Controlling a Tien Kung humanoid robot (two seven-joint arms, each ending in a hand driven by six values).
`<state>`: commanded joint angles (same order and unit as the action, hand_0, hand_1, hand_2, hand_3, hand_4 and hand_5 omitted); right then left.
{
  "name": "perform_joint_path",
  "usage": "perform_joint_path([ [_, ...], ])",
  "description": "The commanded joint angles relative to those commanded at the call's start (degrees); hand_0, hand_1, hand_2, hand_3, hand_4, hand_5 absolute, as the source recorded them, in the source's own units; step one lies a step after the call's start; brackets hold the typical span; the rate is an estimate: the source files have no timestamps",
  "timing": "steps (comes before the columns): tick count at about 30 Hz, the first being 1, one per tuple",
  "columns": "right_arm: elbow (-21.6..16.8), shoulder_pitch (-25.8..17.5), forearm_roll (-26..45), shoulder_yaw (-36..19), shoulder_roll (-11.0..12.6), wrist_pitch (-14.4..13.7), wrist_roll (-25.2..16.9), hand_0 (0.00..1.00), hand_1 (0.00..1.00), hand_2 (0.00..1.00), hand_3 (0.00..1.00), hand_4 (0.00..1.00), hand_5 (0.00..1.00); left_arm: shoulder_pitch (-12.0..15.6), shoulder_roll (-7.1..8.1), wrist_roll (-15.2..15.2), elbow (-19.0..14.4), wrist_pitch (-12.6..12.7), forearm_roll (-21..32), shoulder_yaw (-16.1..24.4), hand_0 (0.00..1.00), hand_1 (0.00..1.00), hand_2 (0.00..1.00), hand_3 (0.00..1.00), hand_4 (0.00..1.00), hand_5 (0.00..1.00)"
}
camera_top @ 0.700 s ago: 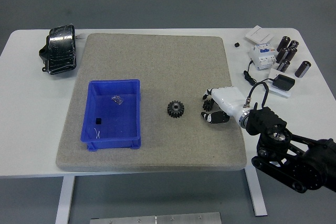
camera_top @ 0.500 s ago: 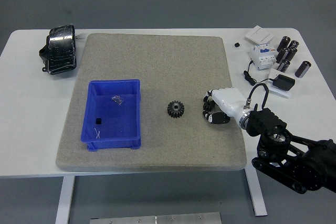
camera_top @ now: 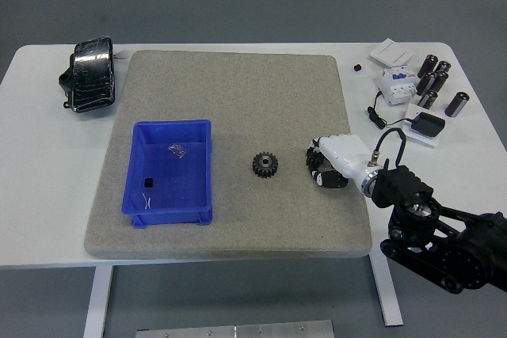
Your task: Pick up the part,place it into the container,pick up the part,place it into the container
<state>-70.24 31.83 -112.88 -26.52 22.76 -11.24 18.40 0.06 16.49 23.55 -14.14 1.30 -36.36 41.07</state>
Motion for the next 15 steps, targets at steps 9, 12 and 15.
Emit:
perform_joint_path([
  [9, -4.9, 1.4, 0.2, -0.2, 0.2, -1.1, 0.1, 0.284, 0.402, 0.43, 0.607, 0.547, 0.022, 0.1, -0.09, 0.1, 0.0, 0.0, -0.3, 0.3, 0.694, 0.678, 0.661, 0.581, 0.726, 0.291],
  [12, -8.5, 2.8, 0.0, -0.7, -0.6, -1.5, 0.4, 0.285, 0.405, 0.431, 0.61, 0.553, 0.015, 0.1, -0.08, 0.3, -0.1, -0.1, -0.6, 0.5, 0.694, 0.678, 0.661, 0.581, 0.727, 0.292],
  [15, -12.0, 4.5, -0.5, -0.4, -2.1, -2.2, 0.6, 0.285, 0.405, 0.431, 0.61, 0.553, 0.015, 0.0, -0.04, 0.5, -0.1, -0.1, -1.0, 0.8, 0.694, 0.678, 0.661, 0.581, 0.727, 0.292],
])
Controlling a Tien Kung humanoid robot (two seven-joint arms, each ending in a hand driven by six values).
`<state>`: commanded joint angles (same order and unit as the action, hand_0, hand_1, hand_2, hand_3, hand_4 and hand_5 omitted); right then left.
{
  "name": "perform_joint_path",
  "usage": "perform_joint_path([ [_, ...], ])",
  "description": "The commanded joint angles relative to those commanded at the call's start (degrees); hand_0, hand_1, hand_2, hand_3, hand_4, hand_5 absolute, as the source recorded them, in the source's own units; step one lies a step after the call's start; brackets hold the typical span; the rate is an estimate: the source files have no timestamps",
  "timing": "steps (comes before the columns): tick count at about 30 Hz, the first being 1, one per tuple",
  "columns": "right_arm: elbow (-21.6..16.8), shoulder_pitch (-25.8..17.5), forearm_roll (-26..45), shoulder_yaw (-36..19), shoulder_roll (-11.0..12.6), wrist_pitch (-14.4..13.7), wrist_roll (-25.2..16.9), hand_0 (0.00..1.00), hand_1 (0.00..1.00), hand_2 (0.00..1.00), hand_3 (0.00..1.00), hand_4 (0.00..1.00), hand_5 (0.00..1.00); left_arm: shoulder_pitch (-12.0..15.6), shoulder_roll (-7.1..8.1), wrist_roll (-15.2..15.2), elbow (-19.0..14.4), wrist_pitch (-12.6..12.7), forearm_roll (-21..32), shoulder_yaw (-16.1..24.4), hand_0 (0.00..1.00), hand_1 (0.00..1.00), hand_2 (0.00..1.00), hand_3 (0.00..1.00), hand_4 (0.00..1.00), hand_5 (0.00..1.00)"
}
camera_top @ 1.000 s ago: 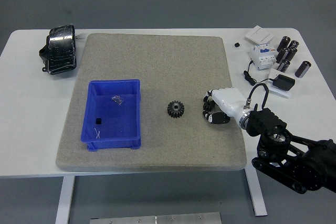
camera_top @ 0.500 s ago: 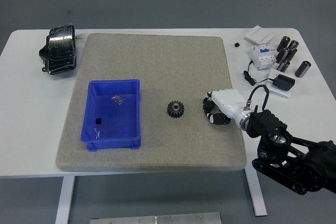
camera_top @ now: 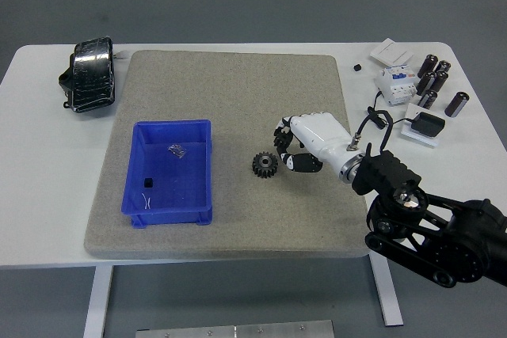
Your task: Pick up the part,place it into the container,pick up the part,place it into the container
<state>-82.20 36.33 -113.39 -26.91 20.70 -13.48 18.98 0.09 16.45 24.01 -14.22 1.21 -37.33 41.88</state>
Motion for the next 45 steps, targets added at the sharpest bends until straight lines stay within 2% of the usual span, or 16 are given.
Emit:
perform_joint_path([
  [3, -2.1, 2.1, -0.6, 1.9, -2.2, -1.1, -0.2, 0.283, 0.421, 0.452, 0.611, 0.569, 0.011, 0.0, 0.01, 0.2, 0.0, -0.1, -0.4, 0.3, 0.694, 0.678, 0.661, 0.581, 0.727, 0.293],
  [7, -2.2, 5.1, -1.7, 6.2, -6.0, -2.4, -0.6, 0.283, 0.421, 0.452, 0.611, 0.569, 0.011, -0.1, 0.02, 0.3, -0.1, -0.1, -0.8, 0.5, 0.694, 0.678, 0.661, 0.581, 0.727, 0.293],
  [8, -1.8, 5.9, -2.2, 7.4, -7.1, -2.6, -0.6, 0.299, 0.444, 0.493, 0.627, 0.58, 0.002, -0.1, 0.03, 0.3, -0.1, -0.1, -0.8, 0.5, 0.694, 0.678, 0.661, 0.581, 0.727, 0.293],
  [12, 0.4, 8.3, -3.6, 12.1, -10.5, -3.3, -0.5, 0.299, 0.444, 0.493, 0.627, 0.58, 0.002, -0.1, 0.06, 0.4, -0.1, -0.1, -1.0, 0.6, 0.694, 0.678, 0.661, 0.581, 0.727, 0.293],
  [14, 1.5, 9.1, -3.7, 14.1, -11.6, -3.5, -0.5, 0.306, 0.468, 0.533, 0.639, 0.571, 0.009, -0.1, 0.09, 0.4, -0.1, -0.1, -1.2, 0.7, 0.694, 0.678, 0.661, 0.58, 0.727, 0.294],
  [19, 4.4, 10.1, -3.2, 17.8, -14.1, -3.7, -0.6, 0.306, 0.468, 0.533, 0.639, 0.571, 0.009, -0.1, 0.11, 0.6, -0.1, -0.2, -1.9, 1.3, 0.694, 0.678, 0.661, 0.58, 0.727, 0.294],
  [20, 4.8, 10.1, -3.1, 18.0, -14.5, -3.5, -0.5, 0.3, 0.481, 0.571, 0.655, 0.529, 0.101, -0.1, 0.08, 0.7, -0.1, -0.2, -2.2, 1.6, 0.694, 0.676, 0.662, 0.58, 0.728, 0.297],
  [22, 5.8, 9.9, -2.8, 18.1, -15.3, -3.1, -0.3, 0.3, 0.481, 0.571, 0.655, 0.529, 0.101, -0.2, 0.03, 0.9, -0.1, -0.2, -2.7, 2.2, 0.694, 0.676, 0.662, 0.58, 0.728, 0.297],
  [25, 6.7, 9.9, -2.4, 17.9, -15.8, -2.6, -0.1, 0.3, 0.481, 0.571, 0.655, 0.529, 0.101, -0.1, 0.0, 1.1, -0.1, -0.2, -3.3, 2.7, 0.694, 0.676, 0.662, 0.58, 0.728, 0.297],
  [26, 6.9, 10.0, -2.3, 18.0, -15.9, -2.5, 0.0, 0.305, 0.519, 0.688, 0.678, 0.536, 0.32, -0.1, 0.0, 1.2, -0.1, -0.2, -3.4, 2.8, 0.694, 0.677, 0.661, 0.58, 0.728, 0.297],
  [31, 7.0, 10.2, -2.0, 18.3, -16.1, -0.9, 0.8, 0.305, 0.519, 0.688, 0.678, 0.536, 0.32, -0.2, 0.04, 1.3, -0.1, -0.2, -3.6, 2.9, 0.694, 0.677, 0.661, 0.58, 0.728, 0.297],
  [32, 6.9, 10.1, -1.9, 18.3, -16.2, -0.6, 0.9, 0.344, 0.6, 0.801, 0.736, 0.762, 0.387, -0.2, 0.04, 1.3, -0.2, -0.2, -3.5, 2.9, 0.694, 0.677, 0.661, 0.579, 0.727, 0.297],
  [37, 6.4, 10.0, -1.2, 18.1, -16.4, 0.2, 1.0, 0.344, 0.6, 0.801, 0.736, 0.762, 0.387, -0.2, 0.05, 1.3, -0.2, -0.3, -3.3, 2.7, 0.694, 0.677, 0.661, 0.579, 0.727, 0.297],
  [38, 6.4, 10.0, -1.1, 18.0, -16.5, 0.3, 1.0, 0.362, 0.622, 0.822, 0.805, 0.845, 0.398, -0.2, 0.04, 1.3, -0.2, -0.2, -3.3, 2.7, 0.694, 0.678, 0.661, 0.58, 0.727, 0.296],
  [42, 6.1, 9.4, -0.3, 17.0, -16.5, -0.2, 0.9, 0.362, 0.622, 0.822, 0.805, 0.845, 0.398, -0.1, 0.0, 1.4, -0.2, -0.2, -3.4, 2.8, 0.694, 0.678, 0.661, 0.58, 0.727, 0.296],
  [45, 4.8, 8.0, 2.5, 14.3, -16.0, -1.5, 0.0, 0.361, 0.621, 0.812, 0.801, 0.821, 0.387, -0.1, -0.1, 1.4, -0.2, -0.2, -3.4, 2.9, 0.694, 0.677, 0.661, 0.58, 0.728, 0.296],
])
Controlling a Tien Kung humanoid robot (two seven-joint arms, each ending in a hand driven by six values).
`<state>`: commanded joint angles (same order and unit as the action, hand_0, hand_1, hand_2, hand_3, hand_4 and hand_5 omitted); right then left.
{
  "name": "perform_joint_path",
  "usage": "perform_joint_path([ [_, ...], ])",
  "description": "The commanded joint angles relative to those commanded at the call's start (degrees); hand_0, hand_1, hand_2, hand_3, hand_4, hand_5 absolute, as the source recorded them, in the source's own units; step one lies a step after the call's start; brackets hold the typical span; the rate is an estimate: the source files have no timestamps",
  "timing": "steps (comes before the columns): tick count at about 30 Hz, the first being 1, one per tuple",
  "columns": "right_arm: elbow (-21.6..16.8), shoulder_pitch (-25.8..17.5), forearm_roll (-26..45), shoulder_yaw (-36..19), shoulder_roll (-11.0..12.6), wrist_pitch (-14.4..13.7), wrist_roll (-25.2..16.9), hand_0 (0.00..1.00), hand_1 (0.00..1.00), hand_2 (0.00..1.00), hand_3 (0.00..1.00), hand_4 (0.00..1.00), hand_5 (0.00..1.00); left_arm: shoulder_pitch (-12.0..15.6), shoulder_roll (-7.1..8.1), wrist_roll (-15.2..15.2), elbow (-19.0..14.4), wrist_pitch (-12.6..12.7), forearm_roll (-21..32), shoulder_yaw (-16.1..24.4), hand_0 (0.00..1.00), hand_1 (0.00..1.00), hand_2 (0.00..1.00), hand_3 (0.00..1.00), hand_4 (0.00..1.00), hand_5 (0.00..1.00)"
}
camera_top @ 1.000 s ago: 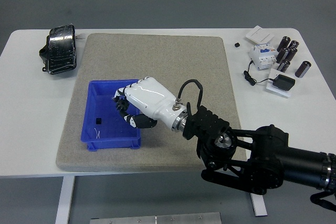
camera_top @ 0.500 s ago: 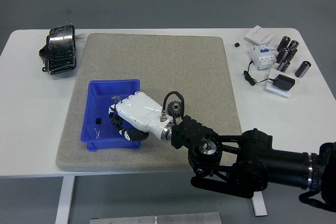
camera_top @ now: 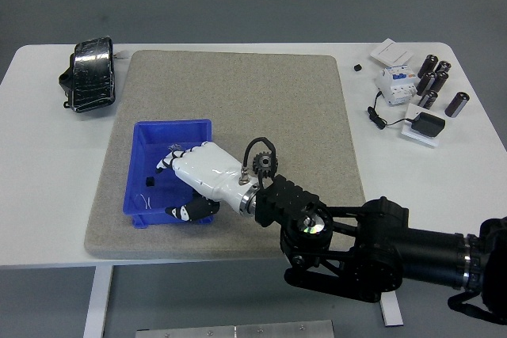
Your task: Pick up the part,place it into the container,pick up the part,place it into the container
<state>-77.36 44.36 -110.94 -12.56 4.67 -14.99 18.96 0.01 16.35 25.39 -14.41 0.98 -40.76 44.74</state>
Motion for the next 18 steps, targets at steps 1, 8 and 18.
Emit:
perform_joint_path([
  [1, -0.5, -0.4, 1.1, -1.0, 0.3, -0.5, -0.4, 0.361, 0.621, 0.812, 0.801, 0.821, 0.387, 0.0, -0.02, 0.0, 0.0, 0.0, 0.0, 0.0, 0.694, 0.677, 0.661, 0.58, 0.728, 0.296],
  [8, -3.4, -3.1, 4.9, -10.6, 5.0, -3.7, -1.5, 0.332, 0.575, 0.772, 0.764, 0.814, 0.381, 0.1, -0.07, -0.1, 0.1, 0.0, 0.1, 0.0, 0.694, 0.677, 0.661, 0.58, 0.727, 0.294],
  [18, 2.4, -3.3, 1.2, -11.5, 12.7, 2.1, 1.1, 0.323, 0.562, 0.766, 0.744, 0.789, 0.349, 0.1, -0.09, -0.2, 0.1, 0.0, 0.5, -0.2, 0.694, 0.677, 0.66, 0.58, 0.725, 0.291],
])
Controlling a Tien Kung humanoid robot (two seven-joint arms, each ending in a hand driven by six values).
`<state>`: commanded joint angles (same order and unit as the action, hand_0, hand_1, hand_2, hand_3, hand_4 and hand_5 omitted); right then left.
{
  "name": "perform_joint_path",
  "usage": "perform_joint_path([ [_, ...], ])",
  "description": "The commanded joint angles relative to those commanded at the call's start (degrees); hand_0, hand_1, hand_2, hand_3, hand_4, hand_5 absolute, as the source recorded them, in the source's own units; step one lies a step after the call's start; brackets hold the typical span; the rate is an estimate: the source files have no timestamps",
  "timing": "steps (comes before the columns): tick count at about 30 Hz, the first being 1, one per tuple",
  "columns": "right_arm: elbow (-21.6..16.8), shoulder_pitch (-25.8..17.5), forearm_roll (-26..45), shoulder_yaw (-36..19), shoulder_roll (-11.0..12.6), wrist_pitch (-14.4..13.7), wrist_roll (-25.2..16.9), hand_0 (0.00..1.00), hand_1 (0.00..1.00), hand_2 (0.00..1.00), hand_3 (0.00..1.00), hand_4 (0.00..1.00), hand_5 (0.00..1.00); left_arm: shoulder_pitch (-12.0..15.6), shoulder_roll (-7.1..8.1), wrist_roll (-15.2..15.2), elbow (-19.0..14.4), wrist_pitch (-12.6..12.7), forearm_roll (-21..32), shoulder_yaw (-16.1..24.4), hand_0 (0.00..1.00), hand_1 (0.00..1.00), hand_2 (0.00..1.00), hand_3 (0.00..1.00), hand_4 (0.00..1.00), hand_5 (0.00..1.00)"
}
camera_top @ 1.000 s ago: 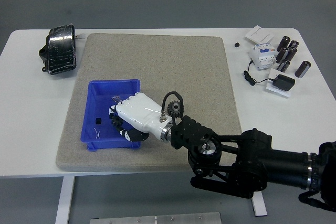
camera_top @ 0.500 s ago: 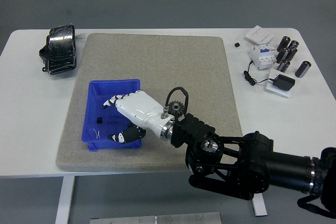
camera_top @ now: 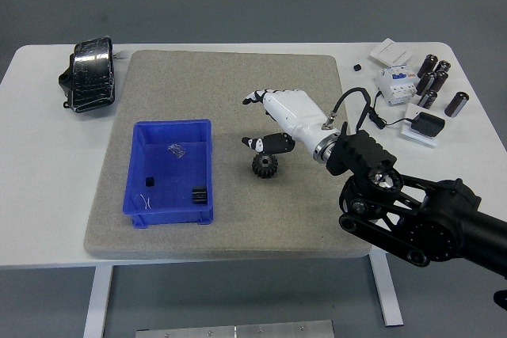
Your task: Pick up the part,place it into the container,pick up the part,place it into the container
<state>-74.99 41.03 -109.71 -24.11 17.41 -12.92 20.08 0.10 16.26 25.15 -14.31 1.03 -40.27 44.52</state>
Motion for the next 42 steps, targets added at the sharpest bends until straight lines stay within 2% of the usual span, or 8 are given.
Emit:
perform_joint_path([
  [13, 1.9, 0.0, -0.3, 6.2, 0.2, 3.4, 0.5, 0.319, 0.559, 0.773, 0.756, 0.797, 0.346, -0.1, 0.06, -0.1, 0.0, 0.0, 0.1, -0.2, 0.694, 0.677, 0.66, 0.577, 0.724, 0.29],
  [22, 4.5, 1.2, 0.8, 8.9, -0.8, 3.0, -0.2, 0.319, 0.559, 0.774, 0.755, 0.805, 0.352, -0.2, 0.05, -0.2, 0.0, 0.0, 0.3, -0.4, 0.694, 0.677, 0.66, 0.578, 0.724, 0.29],
  [28, 5.8, 1.7, 1.3, 9.8, -1.3, 2.2, -0.7, 0.309, 0.537, 0.717, 0.733, 0.802, 0.352, -0.3, 0.02, -0.3, 0.1, 0.0, 0.5, -0.6, 0.694, 0.677, 0.66, 0.578, 0.724, 0.289],
  [29, 6.1, 1.8, 1.3, 10.0, -1.4, 2.1, -0.8, 0.294, 0.486, 0.636, 0.688, 0.787, 0.357, -0.3, 0.02, -0.3, 0.0, 0.0, 0.4, -0.6, 0.694, 0.677, 0.66, 0.578, 0.723, 0.289],
  [34, 7.4, 1.9, 1.8, 10.9, -1.9, 1.8, -1.2, 0.294, 0.486, 0.636, 0.688, 0.787, 0.357, -0.2, 0.0, -0.2, 0.0, 0.0, 0.4, -0.5, 0.694, 0.677, 0.66, 0.578, 0.723, 0.289],
  [40, 7.6, 1.9, 2.2, 11.3, -2.0, 1.2, -1.5, 0.287, 0.46, 0.582, 0.667, 0.75, 0.35, -0.2, 0.0, -0.3, 0.0, -0.1, 0.6, -0.7, 0.694, 0.677, 0.66, 0.577, 0.724, 0.29],
  [41, 7.6, 1.9, 2.3, 11.3, -2.1, 1.0, -1.5, 0.27, 0.441, 0.519, 0.656, 0.589, 0.199, -0.2, -0.01, -0.3, 0.0, -0.1, 0.6, -0.7, 0.694, 0.677, 0.66, 0.576, 0.724, 0.29],
  [42, 7.6, 1.9, 2.4, 11.3, -2.1, 0.9, -1.6, 0.27, 0.441, 0.519, 0.656, 0.589, 0.199, -0.2, -0.01, -0.3, 0.0, -0.1, 0.7, -0.7, 0.694, 0.677, 0.66, 0.576, 0.724, 0.29],
])
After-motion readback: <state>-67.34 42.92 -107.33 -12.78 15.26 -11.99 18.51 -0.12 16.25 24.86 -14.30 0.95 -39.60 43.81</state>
